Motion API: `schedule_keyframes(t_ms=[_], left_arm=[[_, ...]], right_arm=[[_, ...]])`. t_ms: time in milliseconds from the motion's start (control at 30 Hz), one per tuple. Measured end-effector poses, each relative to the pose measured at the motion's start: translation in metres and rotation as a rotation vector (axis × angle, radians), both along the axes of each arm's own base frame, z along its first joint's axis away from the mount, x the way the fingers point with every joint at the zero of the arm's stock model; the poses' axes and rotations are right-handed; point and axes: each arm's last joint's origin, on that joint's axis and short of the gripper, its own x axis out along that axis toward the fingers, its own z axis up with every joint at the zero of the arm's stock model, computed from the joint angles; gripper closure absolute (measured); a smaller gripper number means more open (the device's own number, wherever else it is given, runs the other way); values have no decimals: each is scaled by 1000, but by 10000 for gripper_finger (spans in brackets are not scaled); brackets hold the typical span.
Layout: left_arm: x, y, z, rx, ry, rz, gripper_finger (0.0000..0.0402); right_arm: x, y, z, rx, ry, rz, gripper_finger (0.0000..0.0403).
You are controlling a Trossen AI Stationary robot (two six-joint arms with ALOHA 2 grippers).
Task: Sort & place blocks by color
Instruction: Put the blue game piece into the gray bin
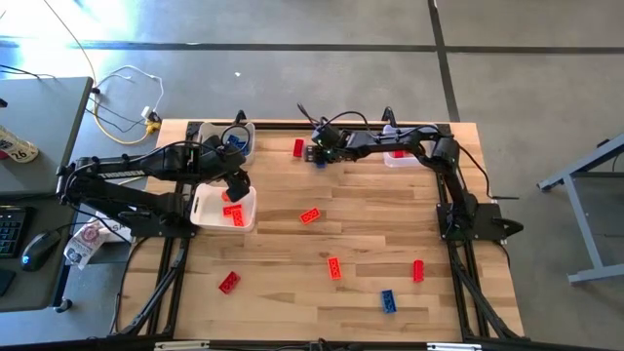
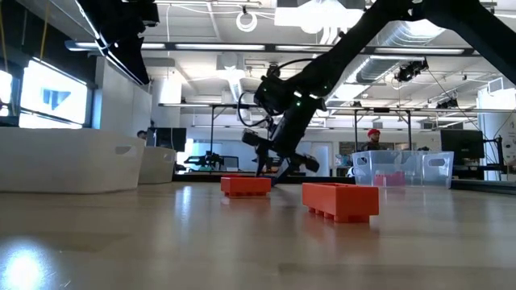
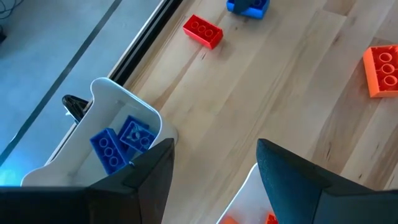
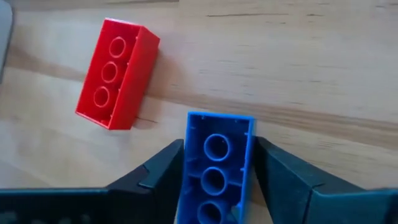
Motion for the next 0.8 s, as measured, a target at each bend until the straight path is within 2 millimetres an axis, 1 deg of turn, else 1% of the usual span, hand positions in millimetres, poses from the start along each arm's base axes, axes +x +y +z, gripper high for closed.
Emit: schedule_keyframes(t_ms=[100, 200, 367, 500, 700, 800], left_arm=[[0, 0, 0, 0, 0, 0, 189], [0, 0, 0, 0, 0, 0, 189], [0, 0, 0, 0, 0, 0, 189], [0, 0, 0, -2, -1, -1, 189], [0, 0, 0, -3, -1, -2, 189], [0, 0, 0, -3, -1, -2, 189]], right_arm=[[0, 1, 1, -6, 24, 54, 241], [1, 1, 8, 7, 74, 121, 251], [2, 9, 24, 16, 261, 241, 256], [1, 14, 33, 10, 370, 283, 260], [2, 18, 35, -9, 393, 338, 284], [3, 21, 36, -16, 396, 364, 290]])
